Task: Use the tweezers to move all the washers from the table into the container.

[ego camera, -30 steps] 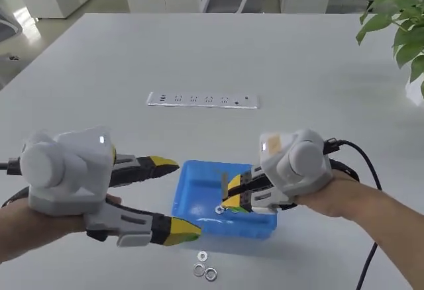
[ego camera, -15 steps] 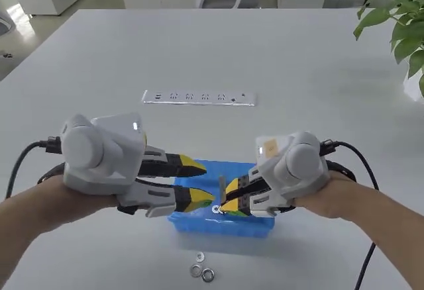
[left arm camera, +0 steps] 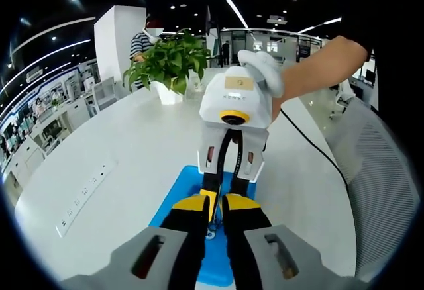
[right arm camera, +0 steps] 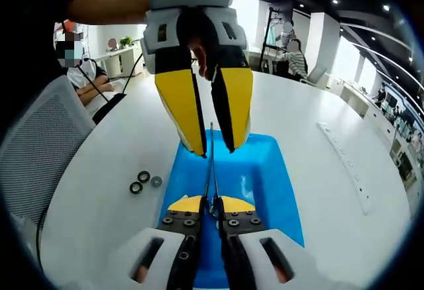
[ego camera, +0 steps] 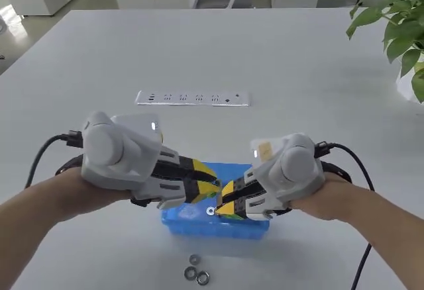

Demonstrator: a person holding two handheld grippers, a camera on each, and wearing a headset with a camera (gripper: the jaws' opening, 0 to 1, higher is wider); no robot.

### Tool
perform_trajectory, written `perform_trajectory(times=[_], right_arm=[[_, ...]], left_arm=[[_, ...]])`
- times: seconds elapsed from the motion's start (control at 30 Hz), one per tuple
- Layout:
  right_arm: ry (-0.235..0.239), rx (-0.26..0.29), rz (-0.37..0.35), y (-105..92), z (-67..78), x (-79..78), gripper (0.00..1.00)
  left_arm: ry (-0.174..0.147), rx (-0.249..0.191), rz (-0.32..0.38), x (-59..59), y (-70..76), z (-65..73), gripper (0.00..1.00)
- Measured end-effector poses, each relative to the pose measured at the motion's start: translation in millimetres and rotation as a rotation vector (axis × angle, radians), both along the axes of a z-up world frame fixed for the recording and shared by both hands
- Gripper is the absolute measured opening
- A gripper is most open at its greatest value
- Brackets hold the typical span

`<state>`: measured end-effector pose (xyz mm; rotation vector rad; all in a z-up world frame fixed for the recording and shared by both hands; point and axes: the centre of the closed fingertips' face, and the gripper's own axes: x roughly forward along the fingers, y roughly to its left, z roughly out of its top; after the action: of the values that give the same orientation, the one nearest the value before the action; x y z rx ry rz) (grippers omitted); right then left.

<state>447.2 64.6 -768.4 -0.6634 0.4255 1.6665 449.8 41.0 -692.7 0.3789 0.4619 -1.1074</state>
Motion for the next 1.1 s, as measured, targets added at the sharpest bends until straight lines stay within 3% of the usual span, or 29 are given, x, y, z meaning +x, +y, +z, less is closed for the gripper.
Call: perform_trajectory(times=[0.13, 0.63, 1.1], right_arm=[[-0.001, -0.003, -0.001, 0.5, 0.1, 0.3, 0.09], [-0.014, -0.019, -0.007, -0.3, -0.2, 0.2, 0.11], [-0.041, -0.017, -0.024, -2.6, 10.8, -1.3, 0.12]], left_arm=[[0.001, 0.012, -0.018, 0.6, -0.6, -3.4, 0.07], [-0.023, 0.025, -0.048, 0.5, -1.3, -4.9, 0.06], [-0.035, 0.017, -0.039, -2.8, -1.6, 6.5, 0.05]])
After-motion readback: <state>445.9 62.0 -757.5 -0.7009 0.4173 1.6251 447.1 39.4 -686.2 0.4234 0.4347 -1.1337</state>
